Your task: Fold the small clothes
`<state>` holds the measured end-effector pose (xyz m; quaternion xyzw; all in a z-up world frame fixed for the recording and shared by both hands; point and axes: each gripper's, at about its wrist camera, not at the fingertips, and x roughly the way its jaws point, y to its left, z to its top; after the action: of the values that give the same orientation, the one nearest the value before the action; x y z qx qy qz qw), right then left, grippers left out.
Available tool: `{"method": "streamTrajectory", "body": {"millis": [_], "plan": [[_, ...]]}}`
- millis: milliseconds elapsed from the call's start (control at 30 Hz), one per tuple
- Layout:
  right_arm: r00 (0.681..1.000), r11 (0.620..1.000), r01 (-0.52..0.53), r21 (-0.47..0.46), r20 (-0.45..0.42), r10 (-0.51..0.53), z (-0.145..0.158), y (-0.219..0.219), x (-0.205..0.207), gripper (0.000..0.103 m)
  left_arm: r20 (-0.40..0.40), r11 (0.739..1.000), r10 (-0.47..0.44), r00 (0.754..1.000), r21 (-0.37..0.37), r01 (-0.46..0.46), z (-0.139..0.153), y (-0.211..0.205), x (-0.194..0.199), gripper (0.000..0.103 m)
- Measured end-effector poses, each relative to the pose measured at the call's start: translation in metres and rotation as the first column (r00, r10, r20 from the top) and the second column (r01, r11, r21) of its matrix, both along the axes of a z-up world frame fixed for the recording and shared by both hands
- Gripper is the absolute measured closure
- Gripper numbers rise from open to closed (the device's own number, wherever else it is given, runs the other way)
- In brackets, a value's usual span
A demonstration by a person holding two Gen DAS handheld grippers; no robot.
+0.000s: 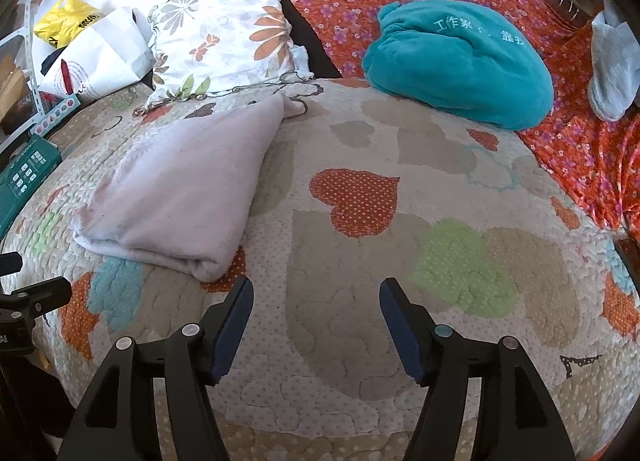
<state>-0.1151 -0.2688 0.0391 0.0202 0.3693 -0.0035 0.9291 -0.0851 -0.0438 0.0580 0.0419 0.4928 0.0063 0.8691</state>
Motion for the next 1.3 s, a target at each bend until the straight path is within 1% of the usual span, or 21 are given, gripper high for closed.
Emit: {"method": "streamTrajectory", "body": {"millis": [133,1067,1300], "plan": [[1.0,1.0,-0.001,-0.002,0.004,0.001,0.001,0.001,-0.001,0.031,-0.006,1.0,0.0,1.0,-0.018,0.0,-0.002,0.001,-0.001,0.001],[1.0,1.0,-0.012,-0.015,0.011,0.012,0.002,0.003,-0.002,0.028,-0.034,1.0,-0.019,0.999,-0.025,0.018,-0.009,-0.001,-0.005,0.001],[1.0,1.0,-0.015,-0.021,0.016,0.015,0.002,0.004,-0.003,0.027,-0.041,0.999,-0.022,0.999,-0.042,0.02,-0.011,0.001,-0.005,0.001]]}}
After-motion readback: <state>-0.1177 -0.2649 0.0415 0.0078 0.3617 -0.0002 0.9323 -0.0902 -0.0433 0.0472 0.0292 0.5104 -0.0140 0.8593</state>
